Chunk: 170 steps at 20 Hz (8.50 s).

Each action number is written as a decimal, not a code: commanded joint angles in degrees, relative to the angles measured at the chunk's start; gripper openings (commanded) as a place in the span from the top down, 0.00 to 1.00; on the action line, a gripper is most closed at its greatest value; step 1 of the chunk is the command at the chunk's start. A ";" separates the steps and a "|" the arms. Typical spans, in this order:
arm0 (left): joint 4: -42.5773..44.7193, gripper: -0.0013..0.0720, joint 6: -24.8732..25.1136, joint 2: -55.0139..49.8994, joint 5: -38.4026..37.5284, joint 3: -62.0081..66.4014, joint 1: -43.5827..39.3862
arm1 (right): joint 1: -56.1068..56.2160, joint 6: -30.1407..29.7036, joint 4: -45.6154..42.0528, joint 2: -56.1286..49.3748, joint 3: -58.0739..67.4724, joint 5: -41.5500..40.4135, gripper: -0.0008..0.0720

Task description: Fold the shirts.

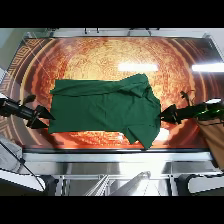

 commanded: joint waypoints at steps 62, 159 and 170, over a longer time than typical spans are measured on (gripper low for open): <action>-17.09 0.98 -2.21 -12.09 -0.15 46.71 -5.73 | 14.75 6.47 8.48 -21.00 34.73 -6.95 0.05; -37.53 0.12 10.32 10.32 -0.17 4.24 1.33 | -16.83 42.75 -31.15 29.07 38.86 4.76 0.96; -37.51 0.12 10.47 10.32 -1.01 4.26 -4.02 | -38.42 43.10 -50.23 36.46 7.52 12.79 0.96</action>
